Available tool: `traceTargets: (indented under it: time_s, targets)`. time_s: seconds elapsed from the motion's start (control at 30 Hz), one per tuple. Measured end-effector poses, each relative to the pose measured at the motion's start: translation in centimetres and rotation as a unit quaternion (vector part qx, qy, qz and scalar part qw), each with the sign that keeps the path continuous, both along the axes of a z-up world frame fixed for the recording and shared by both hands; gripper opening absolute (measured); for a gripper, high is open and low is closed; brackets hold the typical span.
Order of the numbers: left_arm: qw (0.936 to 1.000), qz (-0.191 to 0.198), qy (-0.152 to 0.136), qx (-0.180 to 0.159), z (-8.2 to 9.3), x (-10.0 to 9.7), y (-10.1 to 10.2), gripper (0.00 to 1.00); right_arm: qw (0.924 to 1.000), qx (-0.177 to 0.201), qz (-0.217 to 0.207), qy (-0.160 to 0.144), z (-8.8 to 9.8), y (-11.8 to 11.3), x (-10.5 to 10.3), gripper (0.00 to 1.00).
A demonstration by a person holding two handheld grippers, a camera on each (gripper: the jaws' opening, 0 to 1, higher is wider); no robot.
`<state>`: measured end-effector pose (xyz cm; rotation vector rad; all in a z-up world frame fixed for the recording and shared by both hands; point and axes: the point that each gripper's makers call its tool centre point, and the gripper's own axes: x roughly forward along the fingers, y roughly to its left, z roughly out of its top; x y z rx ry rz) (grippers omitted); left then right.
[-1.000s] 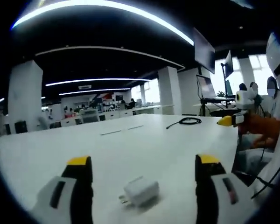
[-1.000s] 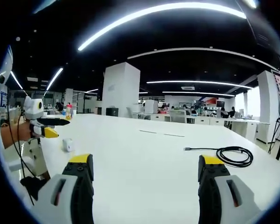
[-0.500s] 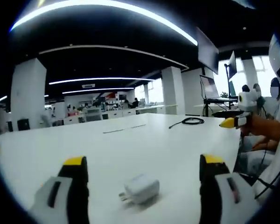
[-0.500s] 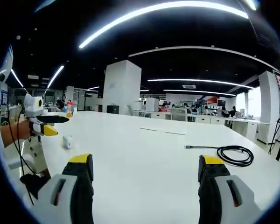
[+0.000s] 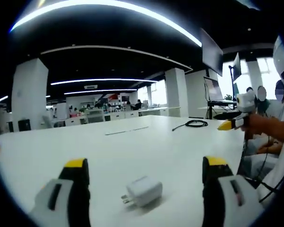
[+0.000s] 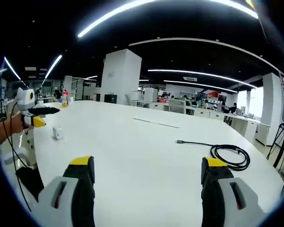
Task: Plug the desk Type‑C cable into the charger adapter.
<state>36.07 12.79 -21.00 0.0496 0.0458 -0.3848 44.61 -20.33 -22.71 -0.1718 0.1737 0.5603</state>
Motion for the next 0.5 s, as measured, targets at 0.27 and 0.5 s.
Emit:
traceTargets:
  time_s: [0.27,0.5]
  targets:
    - [1.0000,0.002,0.005,0.001,-0.2,-0.1,0.1,1.00,0.9979,-0.063,-0.006,0.012,0.5,-3.8,4.2,0.94]
    - [0.9999,0.005,0.010,-0.006,-0.7,-0.2,0.8,1.00,0.9938,-0.105,0.002,0.037,-0.3,-5.9,7.2,0.92]
